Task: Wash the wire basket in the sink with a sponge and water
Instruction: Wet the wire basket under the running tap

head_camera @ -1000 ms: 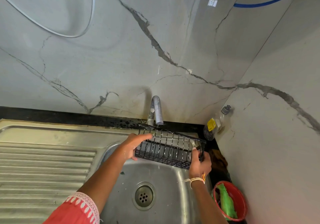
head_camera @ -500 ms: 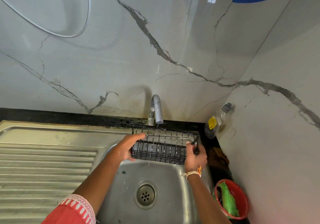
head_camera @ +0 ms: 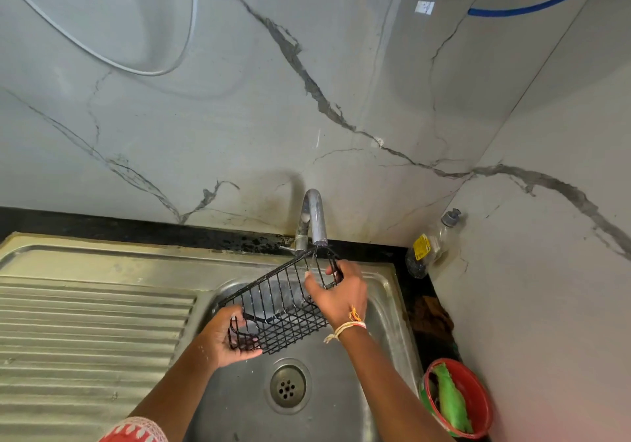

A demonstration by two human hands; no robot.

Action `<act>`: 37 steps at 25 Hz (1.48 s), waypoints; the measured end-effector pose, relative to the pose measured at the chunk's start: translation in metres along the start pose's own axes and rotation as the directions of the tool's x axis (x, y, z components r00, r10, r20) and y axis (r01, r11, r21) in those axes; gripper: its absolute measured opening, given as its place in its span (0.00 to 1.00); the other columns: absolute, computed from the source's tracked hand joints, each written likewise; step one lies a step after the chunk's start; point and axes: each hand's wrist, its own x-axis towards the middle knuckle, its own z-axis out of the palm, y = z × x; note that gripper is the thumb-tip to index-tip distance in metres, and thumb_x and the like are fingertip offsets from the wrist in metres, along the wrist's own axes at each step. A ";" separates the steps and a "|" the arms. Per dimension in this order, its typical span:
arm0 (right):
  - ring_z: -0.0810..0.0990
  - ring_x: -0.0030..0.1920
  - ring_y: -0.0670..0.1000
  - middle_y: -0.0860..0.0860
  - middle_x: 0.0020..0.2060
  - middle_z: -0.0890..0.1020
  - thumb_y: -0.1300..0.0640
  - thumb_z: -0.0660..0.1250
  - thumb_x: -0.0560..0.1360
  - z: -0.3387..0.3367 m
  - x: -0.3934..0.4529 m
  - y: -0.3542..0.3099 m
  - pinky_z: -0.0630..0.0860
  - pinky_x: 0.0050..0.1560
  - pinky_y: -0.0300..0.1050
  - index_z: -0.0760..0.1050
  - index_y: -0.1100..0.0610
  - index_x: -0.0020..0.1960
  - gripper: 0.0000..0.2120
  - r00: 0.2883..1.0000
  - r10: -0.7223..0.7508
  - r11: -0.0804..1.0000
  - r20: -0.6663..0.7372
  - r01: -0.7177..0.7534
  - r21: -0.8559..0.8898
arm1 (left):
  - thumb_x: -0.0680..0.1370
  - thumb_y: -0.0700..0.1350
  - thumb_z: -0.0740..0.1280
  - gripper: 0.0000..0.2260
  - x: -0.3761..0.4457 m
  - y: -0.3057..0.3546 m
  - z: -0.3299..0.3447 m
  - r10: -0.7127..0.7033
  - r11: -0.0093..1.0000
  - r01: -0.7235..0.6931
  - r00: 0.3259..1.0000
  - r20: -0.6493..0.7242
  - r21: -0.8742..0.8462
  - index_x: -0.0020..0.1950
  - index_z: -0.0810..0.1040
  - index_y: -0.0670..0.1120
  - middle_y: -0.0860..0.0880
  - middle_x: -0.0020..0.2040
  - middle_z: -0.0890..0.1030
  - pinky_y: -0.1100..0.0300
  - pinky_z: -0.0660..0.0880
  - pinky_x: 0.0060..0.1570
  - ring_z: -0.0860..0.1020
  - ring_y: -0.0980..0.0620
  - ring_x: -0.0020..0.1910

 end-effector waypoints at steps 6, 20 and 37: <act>0.74 0.37 0.49 0.48 0.36 0.75 0.36 0.69 0.59 -0.009 -0.004 0.011 0.75 0.34 0.46 0.69 0.50 0.37 0.20 0.999 -0.011 1.000 -0.034 0.011 0.018 | 0.73 0.41 0.66 0.18 0.001 -0.011 0.007 0.015 1.000 -0.015 1.000 0.017 0.023 0.62 0.73 0.36 0.29 0.60 0.75 0.34 0.69 0.61 0.74 0.31 0.59; 0.71 0.32 0.49 0.52 0.31 0.74 0.63 0.73 0.69 -0.010 0.010 0.057 0.71 0.38 0.44 0.73 0.62 0.38 0.08 0.899 0.414 0.798 -0.143 -0.283 0.532 | 0.72 0.46 0.74 0.21 -0.024 0.035 0.070 0.368 0.858 -0.343 0.930 0.007 0.383 0.62 0.74 0.40 0.42 0.64 0.74 0.38 0.73 0.59 0.72 0.39 0.63; 0.67 0.31 0.50 0.51 0.28 0.70 0.62 0.71 0.70 -0.008 -0.001 0.079 0.67 0.37 0.44 0.71 0.58 0.32 0.12 0.811 0.575 0.635 -0.105 -0.362 0.682 | 0.67 0.47 0.78 0.27 -0.031 0.031 0.075 0.362 0.801 -0.332 0.931 0.038 0.498 0.63 0.75 0.43 0.44 0.68 0.73 0.41 0.73 0.58 0.70 0.42 0.66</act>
